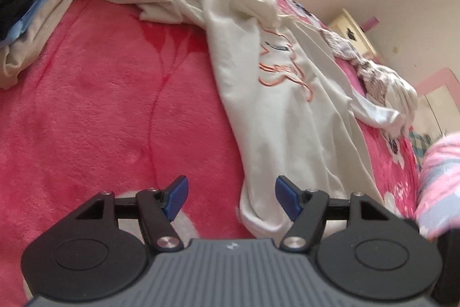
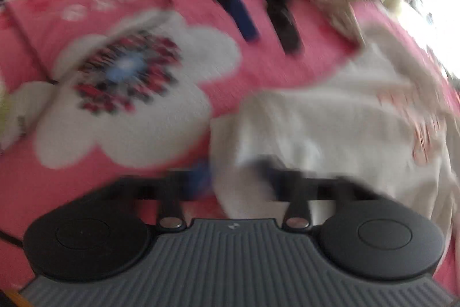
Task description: Fold clothes
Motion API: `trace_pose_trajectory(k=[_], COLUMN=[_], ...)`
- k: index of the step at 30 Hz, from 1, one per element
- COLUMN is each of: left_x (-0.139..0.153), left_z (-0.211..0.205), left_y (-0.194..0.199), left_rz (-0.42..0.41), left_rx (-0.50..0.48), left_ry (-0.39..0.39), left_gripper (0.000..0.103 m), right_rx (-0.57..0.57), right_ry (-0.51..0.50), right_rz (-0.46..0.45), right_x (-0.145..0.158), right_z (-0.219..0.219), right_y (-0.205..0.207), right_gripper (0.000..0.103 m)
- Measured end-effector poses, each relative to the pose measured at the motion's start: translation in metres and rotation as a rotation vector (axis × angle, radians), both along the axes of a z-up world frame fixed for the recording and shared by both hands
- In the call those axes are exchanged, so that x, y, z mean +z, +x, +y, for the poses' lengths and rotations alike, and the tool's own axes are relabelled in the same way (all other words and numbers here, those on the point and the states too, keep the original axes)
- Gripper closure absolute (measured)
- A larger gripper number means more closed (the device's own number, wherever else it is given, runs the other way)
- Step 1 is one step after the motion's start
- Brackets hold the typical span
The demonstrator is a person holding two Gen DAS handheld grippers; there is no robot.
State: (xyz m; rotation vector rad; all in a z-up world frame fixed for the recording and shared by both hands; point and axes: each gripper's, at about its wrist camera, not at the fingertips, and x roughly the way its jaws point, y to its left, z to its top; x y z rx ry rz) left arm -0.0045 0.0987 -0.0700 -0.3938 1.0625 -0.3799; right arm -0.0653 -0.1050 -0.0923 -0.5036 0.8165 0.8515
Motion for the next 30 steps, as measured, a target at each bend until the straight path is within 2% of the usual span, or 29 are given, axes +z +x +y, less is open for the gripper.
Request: trace_pose_trajectory(k=[3,7,9,11,14,20,23,25,28,29,30], left_x=[0.004,0.007,0.005,0.003,-0.002,-0.019,-0.023,-0.025,-0.026,-0.026,-0.027], left_z=[-0.015,-0.055,-0.076,-0.094,-0.116,-0.149,-0.159,-0.161,-0.158,-0.156,-0.156], left_y=[-0.010,-0.024,-0.029,-0.033,-0.032,-0.025,-0.020,-0.015,-0.008,-0.006,-0.004], left_rz=[-0.059,-0.150,-0.185,-0.222,-0.254,-0.320,-0.331,-0.328,-0.322,-0.323,-0.324], left_rx=[-0.110,-0.293,-0.354,-0.366,-0.349,-0.349,-0.369,-0.345,-0.293,-0.283,-0.279], left_ry=[0.041,0.133,0.172,0.219,0.263,0.400,0.381,0.373,0.346,0.339,0.338], left_gripper=[0.033,0.030,0.030,0.030,0.031,0.037,0.037,0.039,0.047,0.055,0.059], right_rx=[-0.258,-0.586,-0.683,-0.748,-0.806,-0.814,-0.810,-0.809,-0.813,-0.816,-0.818], right_ry=[0.183,0.422,0.530,0.622,0.731,0.818,0.846,0.862,0.876,0.877,0.877], right_rz=[0.114,0.261,0.325,0.376,0.438,0.448,0.436,0.429,0.416,0.412,0.409], right_x=[0.012,0.024,0.020,0.013,0.007,0.011,0.017,0.018,0.019,0.019,0.019], right_z=[-0.049,-0.114,-0.139,-0.154,-0.166,-0.176,-0.182,-0.186,-0.192,-0.194,-0.197], right_y=[0.033,0.074,0.084,0.085,0.092,0.102,0.106,0.109,0.112,0.112,0.113], right_gripper=[0.099,0.099,0.099,0.099,0.099,0.099,0.099,0.099,0.099,0.099,0.099])
